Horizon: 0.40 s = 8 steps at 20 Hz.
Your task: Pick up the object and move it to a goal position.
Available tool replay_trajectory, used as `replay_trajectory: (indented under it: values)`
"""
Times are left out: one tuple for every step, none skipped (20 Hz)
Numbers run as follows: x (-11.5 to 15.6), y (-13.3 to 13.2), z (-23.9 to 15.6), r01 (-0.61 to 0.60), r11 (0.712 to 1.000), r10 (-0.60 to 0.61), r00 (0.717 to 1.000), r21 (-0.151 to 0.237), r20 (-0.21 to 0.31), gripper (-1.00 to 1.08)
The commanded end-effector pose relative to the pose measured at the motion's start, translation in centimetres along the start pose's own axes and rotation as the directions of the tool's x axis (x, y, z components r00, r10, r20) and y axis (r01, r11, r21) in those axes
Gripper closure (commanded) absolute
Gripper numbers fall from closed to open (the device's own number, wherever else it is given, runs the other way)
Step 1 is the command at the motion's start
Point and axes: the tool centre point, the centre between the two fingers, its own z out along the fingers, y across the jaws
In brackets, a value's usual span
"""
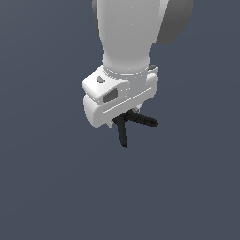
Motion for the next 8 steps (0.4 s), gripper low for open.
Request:
replay_trajectory:
  values:
    - [0.1, -0.1, -1.2, 0.000, 1.000, 0.000, 1.000, 0.000, 0.000, 1.08]
    - [0.1, -0.1, -1.5, 0.000, 1.000, 0.000, 1.000, 0.000, 0.000, 1.08]
    - [0.1, 0.0, -1.8, -0.001, 1.000, 0.001, 1.000, 0.000, 0.000, 1.08]
    - [0.1, 0.0, -2.0, -0.001, 1.000, 0.001, 1.000, 0.000, 0.000, 1.08]
    - [0.1, 0.0, -2.1, -0.001, 1.000, 0.001, 1.000, 0.000, 0.000, 1.08]
    - [0.2, 0.0, -2.2, -0.001, 1.000, 0.001, 1.000, 0.000, 0.000, 1.08]
    - [0.2, 0.0, -2.3, -0.001, 1.000, 0.001, 1.000, 0.000, 0.000, 1.08]
    - [0.2, 0.0, -2.3, -0.001, 1.000, 0.001, 1.000, 0.000, 0.000, 1.08]
